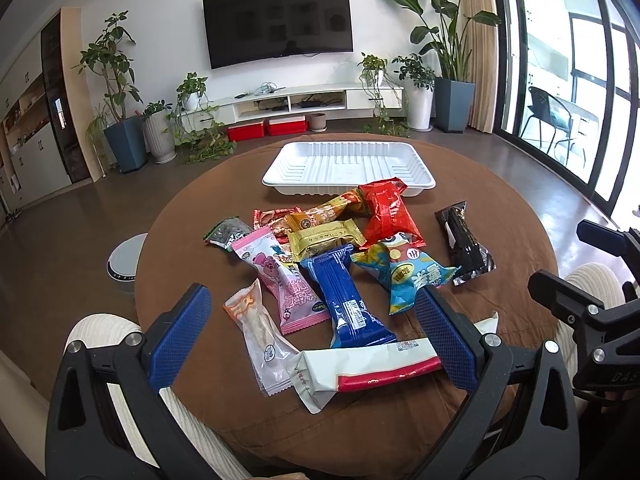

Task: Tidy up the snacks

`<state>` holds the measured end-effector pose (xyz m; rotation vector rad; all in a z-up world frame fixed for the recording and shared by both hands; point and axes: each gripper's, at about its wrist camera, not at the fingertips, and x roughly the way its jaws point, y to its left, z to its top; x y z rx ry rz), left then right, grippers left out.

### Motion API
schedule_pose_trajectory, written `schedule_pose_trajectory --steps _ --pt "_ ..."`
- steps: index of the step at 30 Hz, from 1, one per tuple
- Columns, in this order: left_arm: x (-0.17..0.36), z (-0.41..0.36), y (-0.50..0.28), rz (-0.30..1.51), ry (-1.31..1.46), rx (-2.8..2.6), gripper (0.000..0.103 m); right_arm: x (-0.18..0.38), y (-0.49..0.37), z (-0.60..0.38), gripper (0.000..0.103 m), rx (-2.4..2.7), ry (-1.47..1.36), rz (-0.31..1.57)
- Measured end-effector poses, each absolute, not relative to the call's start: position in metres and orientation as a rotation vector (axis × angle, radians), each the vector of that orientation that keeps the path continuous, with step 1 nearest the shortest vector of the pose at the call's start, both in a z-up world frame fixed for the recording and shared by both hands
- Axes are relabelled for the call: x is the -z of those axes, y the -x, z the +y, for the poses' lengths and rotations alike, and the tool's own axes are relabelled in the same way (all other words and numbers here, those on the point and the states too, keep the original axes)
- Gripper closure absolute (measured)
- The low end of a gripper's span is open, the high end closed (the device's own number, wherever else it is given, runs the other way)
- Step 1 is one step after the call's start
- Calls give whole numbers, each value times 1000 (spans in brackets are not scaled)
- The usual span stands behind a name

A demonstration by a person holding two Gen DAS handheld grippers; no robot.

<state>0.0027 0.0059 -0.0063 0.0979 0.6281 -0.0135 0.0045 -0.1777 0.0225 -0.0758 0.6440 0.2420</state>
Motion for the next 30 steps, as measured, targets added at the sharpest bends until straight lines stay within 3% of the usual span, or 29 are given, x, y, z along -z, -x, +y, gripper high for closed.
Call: schedule_pose_trajectory --steps 30 --pt "5 8 -2 627 -93 15 0 -20 0 -164 0 -275 131 638"
